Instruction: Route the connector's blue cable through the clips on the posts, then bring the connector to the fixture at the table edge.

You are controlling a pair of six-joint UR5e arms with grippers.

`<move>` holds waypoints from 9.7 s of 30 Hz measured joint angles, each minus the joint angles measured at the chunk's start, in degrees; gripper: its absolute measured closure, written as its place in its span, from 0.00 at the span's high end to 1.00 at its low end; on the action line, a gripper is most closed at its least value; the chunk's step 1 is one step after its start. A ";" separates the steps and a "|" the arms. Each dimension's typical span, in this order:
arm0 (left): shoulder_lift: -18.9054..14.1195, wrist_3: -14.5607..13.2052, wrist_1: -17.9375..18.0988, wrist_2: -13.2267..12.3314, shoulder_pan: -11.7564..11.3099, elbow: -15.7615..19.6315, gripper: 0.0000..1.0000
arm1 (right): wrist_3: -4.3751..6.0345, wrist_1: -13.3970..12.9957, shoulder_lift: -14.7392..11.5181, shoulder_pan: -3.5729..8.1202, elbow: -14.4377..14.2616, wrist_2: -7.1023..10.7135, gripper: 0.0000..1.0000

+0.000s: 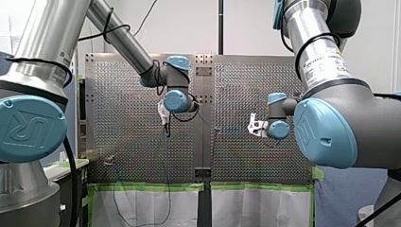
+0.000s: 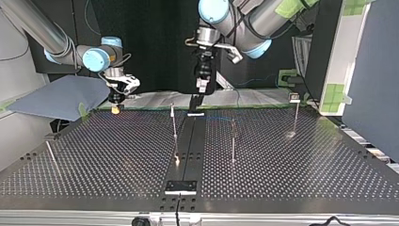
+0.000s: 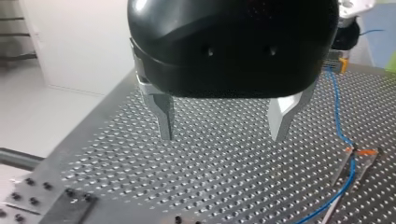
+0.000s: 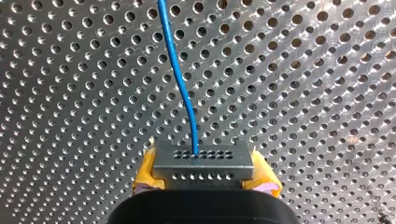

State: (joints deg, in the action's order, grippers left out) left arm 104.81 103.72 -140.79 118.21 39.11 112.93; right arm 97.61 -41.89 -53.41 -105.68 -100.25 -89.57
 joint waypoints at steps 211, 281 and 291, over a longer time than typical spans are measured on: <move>-8.65 -3.88 3.50 -2.50 -2.44 23.02 1.00 | -10.08 19.82 -9.24 21.16 14.14 26.00 0.00; -8.65 -4.15 3.06 -2.51 -2.79 22.64 1.00 | -9.96 17.03 -9.03 20.82 14.28 26.83 0.92; -8.65 -4.15 3.06 -2.56 -2.79 22.64 1.00 | -10.15 17.52 -8.97 20.77 14.24 26.50 1.00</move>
State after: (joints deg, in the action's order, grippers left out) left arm 96.16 99.58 -137.74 115.65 36.32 135.56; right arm 87.46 -24.37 -62.38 -84.92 -86.01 -63.06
